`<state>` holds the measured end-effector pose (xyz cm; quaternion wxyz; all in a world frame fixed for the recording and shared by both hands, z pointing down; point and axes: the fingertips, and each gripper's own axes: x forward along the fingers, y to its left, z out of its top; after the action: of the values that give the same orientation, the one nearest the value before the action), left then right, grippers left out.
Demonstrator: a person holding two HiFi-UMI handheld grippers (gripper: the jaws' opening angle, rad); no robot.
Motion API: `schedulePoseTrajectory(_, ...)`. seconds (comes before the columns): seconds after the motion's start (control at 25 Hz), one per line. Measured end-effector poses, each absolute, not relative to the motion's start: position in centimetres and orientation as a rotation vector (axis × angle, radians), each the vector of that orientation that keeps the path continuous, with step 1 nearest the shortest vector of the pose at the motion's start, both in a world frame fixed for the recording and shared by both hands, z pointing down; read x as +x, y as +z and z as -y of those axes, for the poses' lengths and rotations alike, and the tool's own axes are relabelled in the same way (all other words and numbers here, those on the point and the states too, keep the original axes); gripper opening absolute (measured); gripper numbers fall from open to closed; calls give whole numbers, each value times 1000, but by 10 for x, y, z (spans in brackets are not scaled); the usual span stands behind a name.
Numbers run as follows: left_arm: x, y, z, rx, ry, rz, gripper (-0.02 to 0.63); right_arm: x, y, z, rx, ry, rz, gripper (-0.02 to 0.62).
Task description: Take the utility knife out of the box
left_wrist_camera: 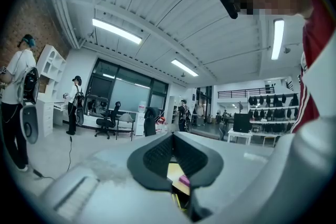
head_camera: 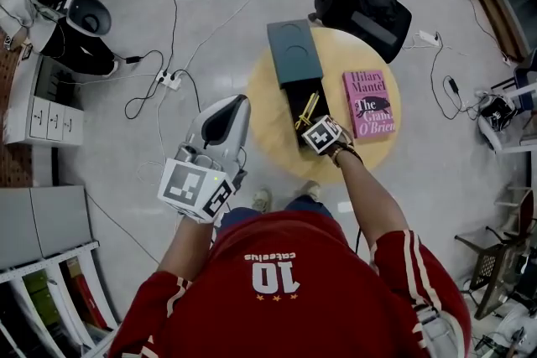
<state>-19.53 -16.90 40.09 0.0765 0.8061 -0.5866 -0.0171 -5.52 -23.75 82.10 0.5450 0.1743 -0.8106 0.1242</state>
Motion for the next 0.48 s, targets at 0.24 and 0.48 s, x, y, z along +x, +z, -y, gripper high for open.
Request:
schedulePoseTrajectory(0.24, -192, 400, 166, 2428, -49, 1748, 3, -56, 799, 246, 500, 289, 2002, 49)
schedulePoseTrajectory(0.48, -182, 403, 163, 2466, -21, 1707, 3, -53, 761, 255, 581, 264, 2094, 49)
